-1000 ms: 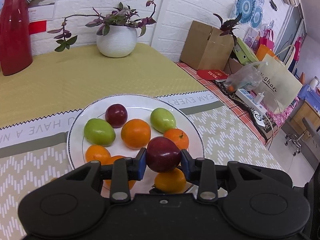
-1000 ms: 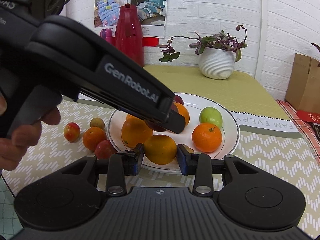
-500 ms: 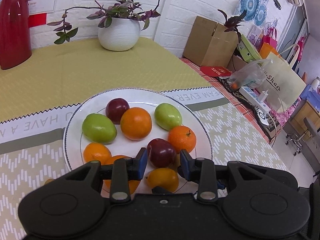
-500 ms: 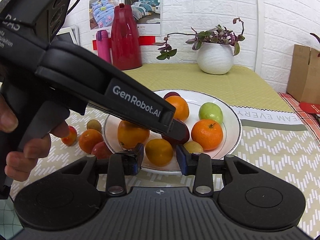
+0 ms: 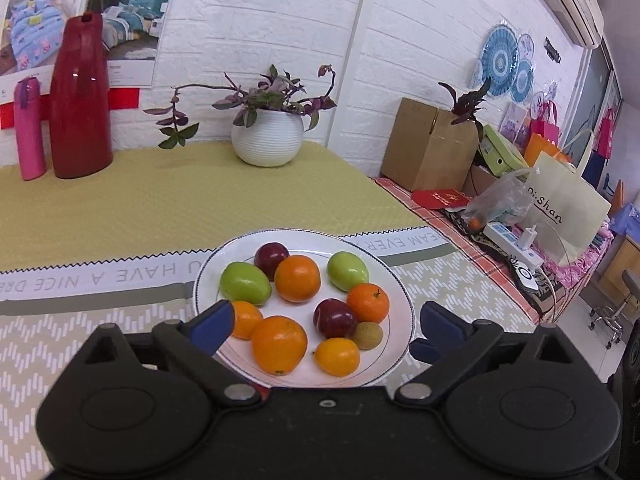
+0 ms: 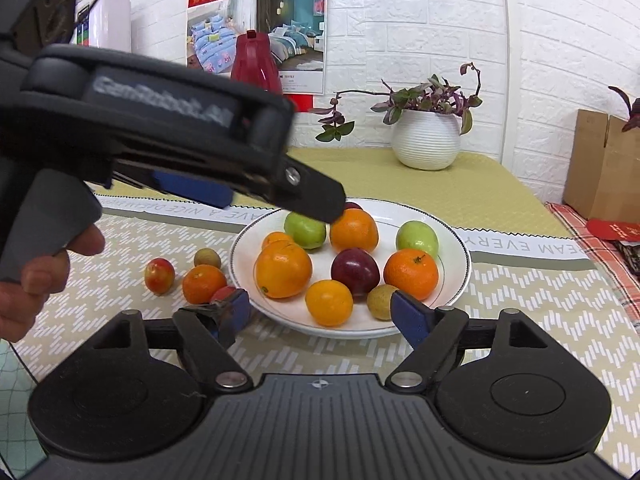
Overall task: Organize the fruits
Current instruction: 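Move both tools back from the plate toward the fruit pile, then grasp a red-yellow apple with the left tool while the right tool grasps a red apple, then carry both apples onto the plate and open both tools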
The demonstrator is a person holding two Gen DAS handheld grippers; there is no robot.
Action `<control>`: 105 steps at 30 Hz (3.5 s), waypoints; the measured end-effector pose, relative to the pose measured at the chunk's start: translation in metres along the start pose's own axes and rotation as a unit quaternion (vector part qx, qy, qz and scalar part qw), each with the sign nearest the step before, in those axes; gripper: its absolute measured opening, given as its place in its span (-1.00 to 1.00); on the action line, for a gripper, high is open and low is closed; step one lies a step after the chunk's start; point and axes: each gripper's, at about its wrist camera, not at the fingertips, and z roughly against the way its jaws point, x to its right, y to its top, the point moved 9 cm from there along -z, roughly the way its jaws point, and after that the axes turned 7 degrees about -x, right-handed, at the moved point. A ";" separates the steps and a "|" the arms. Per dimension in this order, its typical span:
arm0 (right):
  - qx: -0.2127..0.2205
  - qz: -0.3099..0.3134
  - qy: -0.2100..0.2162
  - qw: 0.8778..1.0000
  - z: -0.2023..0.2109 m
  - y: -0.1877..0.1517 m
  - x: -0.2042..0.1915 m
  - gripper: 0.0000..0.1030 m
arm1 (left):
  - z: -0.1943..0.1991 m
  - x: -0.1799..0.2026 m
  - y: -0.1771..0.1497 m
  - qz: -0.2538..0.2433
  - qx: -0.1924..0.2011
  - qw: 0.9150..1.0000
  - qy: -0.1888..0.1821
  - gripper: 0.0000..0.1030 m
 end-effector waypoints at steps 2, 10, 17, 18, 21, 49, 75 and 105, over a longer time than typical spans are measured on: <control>0.000 0.001 0.000 1.000 0.005 -0.002 -0.003 1.00 | 0.009 -0.001 -0.007 0.003 0.000 1.000 0.007 1.00; -0.013 0.012 0.005 1.000 0.013 -0.016 -0.018 1.00 | 0.035 -0.019 -0.040 0.049 -0.002 0.999 0.024 1.00; -0.026 0.014 0.016 0.999 0.014 -0.025 -0.031 1.00 | 0.051 -0.046 -0.065 0.084 -0.007 0.995 0.060 1.00; -0.028 0.013 0.018 0.999 0.013 -0.026 -0.033 1.00 | 0.053 -0.050 -0.068 0.087 -0.009 0.994 0.065 1.00; -0.033 0.016 0.023 0.999 0.013 -0.028 -0.040 1.00 | 0.058 -0.060 -0.077 0.096 -0.012 0.992 0.078 1.00; -0.062 0.001 0.009 0.998 -0.041 -0.010 -0.057 0.62 | 0.048 -0.117 -0.083 0.072 -0.027 0.992 0.104 1.00; -0.068 -0.020 0.032 0.997 -0.044 -0.011 -0.058 0.12 | -0.005 -0.122 -0.065 0.051 -0.065 0.994 0.073 1.00; -0.042 -0.030 0.037 0.998 -0.012 -0.014 -0.046 0.09 | 0.019 -0.085 -0.045 0.042 -0.027 0.998 0.045 1.00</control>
